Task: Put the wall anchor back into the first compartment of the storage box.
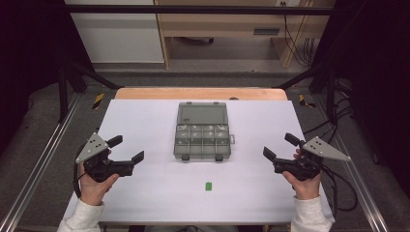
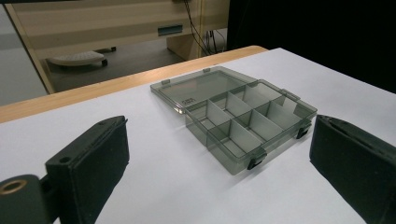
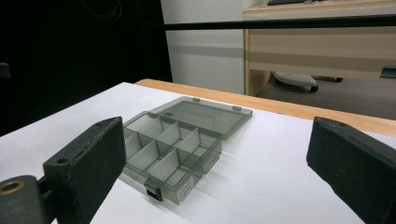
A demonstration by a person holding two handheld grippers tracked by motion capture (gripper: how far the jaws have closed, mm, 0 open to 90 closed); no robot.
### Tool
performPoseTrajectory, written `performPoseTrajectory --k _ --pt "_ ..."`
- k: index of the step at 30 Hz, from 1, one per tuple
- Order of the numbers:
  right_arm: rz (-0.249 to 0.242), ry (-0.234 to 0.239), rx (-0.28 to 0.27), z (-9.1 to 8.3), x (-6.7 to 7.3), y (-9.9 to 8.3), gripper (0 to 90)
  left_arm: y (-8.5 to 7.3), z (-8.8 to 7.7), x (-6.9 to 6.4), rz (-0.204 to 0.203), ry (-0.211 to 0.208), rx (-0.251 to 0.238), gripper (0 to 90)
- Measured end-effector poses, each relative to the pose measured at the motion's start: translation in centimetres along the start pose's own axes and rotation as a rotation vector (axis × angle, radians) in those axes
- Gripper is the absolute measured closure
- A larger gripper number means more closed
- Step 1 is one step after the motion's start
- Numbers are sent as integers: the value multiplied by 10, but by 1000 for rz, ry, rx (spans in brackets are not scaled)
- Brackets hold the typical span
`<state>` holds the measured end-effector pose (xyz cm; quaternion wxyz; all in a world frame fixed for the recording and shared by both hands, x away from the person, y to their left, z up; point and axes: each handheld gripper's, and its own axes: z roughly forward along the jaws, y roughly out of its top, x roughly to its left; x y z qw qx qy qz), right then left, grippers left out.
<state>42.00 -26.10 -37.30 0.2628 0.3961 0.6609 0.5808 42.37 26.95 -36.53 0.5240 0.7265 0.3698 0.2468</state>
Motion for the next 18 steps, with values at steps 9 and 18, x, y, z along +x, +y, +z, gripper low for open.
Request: performPoseTrajectory --k 9,18 --pt "-9 5 17 3 1 -2 48 -1 10 -15 11 -17 20 46" --pt "-16 2 28 5 2 -3 47 -4 26 -37 7 -50 47 49"
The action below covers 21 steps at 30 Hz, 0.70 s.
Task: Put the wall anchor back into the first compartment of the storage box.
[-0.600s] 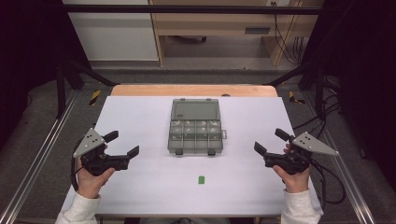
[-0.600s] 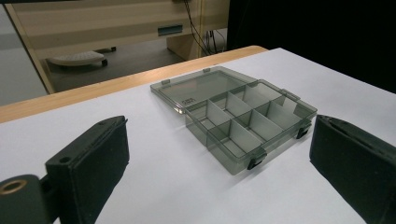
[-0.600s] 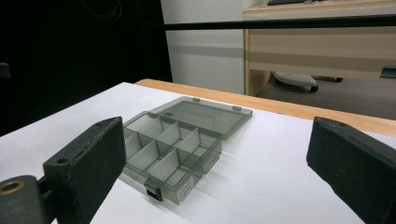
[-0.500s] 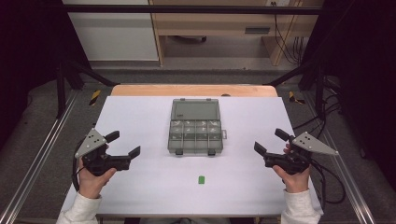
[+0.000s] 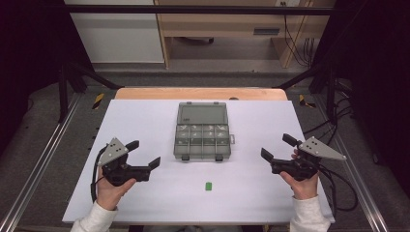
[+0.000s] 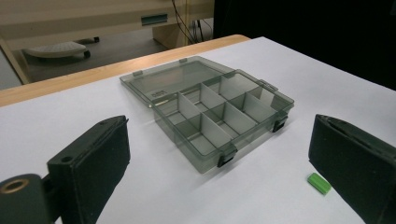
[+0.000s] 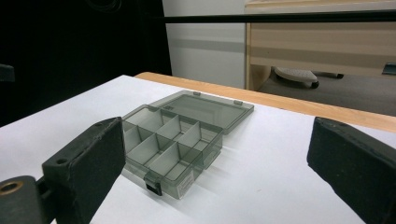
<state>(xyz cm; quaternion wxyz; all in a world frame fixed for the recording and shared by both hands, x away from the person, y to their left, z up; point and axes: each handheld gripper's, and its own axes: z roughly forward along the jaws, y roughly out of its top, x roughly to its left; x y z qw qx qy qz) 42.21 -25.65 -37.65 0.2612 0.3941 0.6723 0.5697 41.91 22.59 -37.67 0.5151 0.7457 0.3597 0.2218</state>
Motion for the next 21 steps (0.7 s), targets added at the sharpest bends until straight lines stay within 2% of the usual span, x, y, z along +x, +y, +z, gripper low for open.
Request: performPoseTrajectory --k 12,16,21 --pt "-3 4 8 1 1 -1 48 -8 27 -32 9 -44 60 53" --pt "-4 6 9 3 1 -1 47 -15 42 -44 20 -63 105 53" --pt "-2 5 10 3 2 -1 48 -21 54 -54 25 -76 139 53"
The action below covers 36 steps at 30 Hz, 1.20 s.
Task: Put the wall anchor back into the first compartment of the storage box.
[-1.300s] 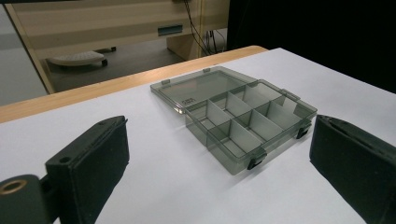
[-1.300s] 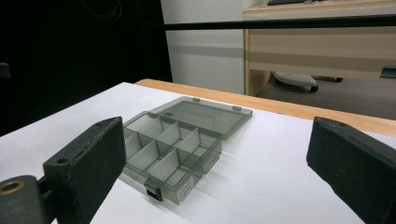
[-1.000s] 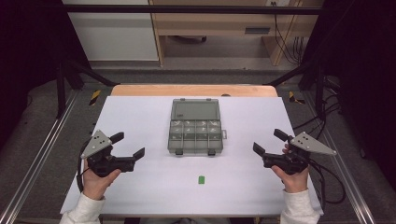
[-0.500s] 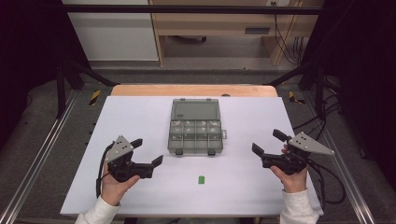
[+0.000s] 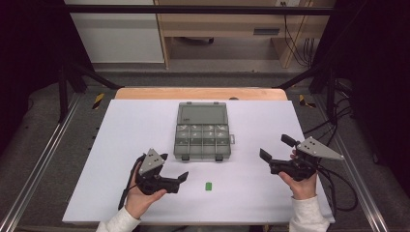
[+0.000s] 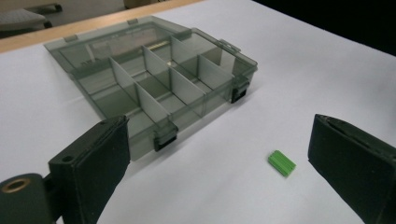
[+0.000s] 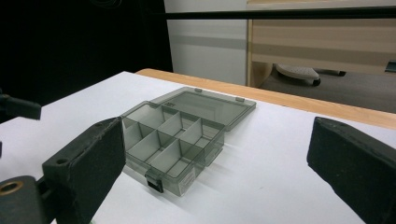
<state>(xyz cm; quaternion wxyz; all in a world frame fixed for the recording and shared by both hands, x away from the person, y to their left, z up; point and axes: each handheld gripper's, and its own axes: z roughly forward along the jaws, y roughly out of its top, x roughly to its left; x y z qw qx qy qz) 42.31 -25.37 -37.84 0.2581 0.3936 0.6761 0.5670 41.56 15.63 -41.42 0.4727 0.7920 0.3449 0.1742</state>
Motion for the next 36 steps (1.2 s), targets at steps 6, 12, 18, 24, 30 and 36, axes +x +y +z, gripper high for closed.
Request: performPoseTrajectory --k 6,12,18,24,30,36 --pt "-7 0 8 0 0 0 47 -4 15 -11 1 -12 35 62" --pt "-8 -1 11 2 1 -1 47 -8 25 -19 -8 -16 57 78" --pt "-8 0 13 2 2 -1 47 -11 40 -30 -2 -8 87 106" --pt "-10 -1 15 3 2 -1 47 -14 51 -37 1 -7 111 127" --pt "-10 1 15 3 2 -1 47 -18 63 -45 9 -13 144 146" --pt "-9 3 20 4 3 -1 47 -21 69 -45 -17 -4 164 195"
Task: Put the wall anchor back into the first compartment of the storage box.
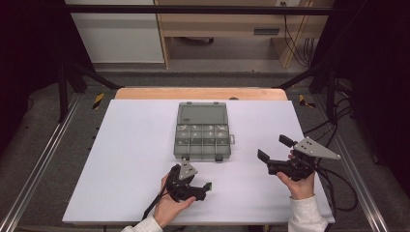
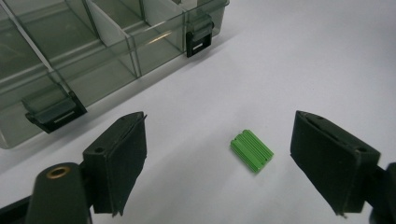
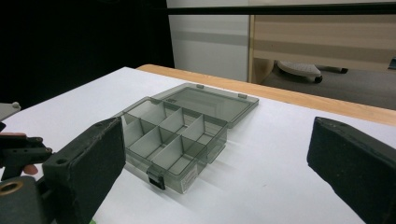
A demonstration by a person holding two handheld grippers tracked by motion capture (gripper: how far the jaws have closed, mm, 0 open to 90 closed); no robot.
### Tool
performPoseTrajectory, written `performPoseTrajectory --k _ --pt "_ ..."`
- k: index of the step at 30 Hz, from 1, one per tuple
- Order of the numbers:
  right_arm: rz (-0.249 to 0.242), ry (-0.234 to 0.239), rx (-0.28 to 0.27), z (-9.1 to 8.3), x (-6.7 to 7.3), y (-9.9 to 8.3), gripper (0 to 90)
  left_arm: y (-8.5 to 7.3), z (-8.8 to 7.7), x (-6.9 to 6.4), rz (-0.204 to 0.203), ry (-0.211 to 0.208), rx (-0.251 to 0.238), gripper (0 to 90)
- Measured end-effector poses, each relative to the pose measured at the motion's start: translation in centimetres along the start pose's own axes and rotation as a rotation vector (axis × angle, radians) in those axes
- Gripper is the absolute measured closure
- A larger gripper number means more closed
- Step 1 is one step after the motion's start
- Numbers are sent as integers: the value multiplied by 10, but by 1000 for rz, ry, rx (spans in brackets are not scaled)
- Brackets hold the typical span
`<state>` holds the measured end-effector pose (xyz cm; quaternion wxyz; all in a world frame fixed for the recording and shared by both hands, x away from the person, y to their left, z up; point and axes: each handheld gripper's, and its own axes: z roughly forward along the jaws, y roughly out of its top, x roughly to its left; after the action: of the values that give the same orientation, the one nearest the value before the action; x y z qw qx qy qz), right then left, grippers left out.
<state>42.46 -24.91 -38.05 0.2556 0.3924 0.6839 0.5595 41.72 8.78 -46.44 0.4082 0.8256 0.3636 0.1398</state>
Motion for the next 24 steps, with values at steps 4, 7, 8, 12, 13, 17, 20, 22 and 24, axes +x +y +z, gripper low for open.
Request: performPoseTrajectory --k 4,7,8,12,13,17,20,22,24 --pt "-3 2 3 1 0 0 46 -4 6 -1 -6 9 29 261" --pt "-2 2 2 1 1 0 46 -5 9 -2 -8 6 38 290" --pt "-2 3 1 1 1 0 46 -6 10 -2 -4 4 41 306" --pt "-1 2 4 1 1 0 46 -8 14 -6 -2 12 63 362" --pt "-6 5 2 1 0 0 46 -8 15 -7 -9 9 66 374" --pt "-3 2 2 1 1 0 46 -7 17 -9 -10 13 74 441" --pt "-1 3 1 0 1 0 46 -6 16 -9 -17 11 71 467" --pt "0 2 0 0 0 0 46 -6 14 -7 -24 9 64 501" --pt "-4 3 1 -1 0 0 46 -4 13 -6 -28 9 61 518"
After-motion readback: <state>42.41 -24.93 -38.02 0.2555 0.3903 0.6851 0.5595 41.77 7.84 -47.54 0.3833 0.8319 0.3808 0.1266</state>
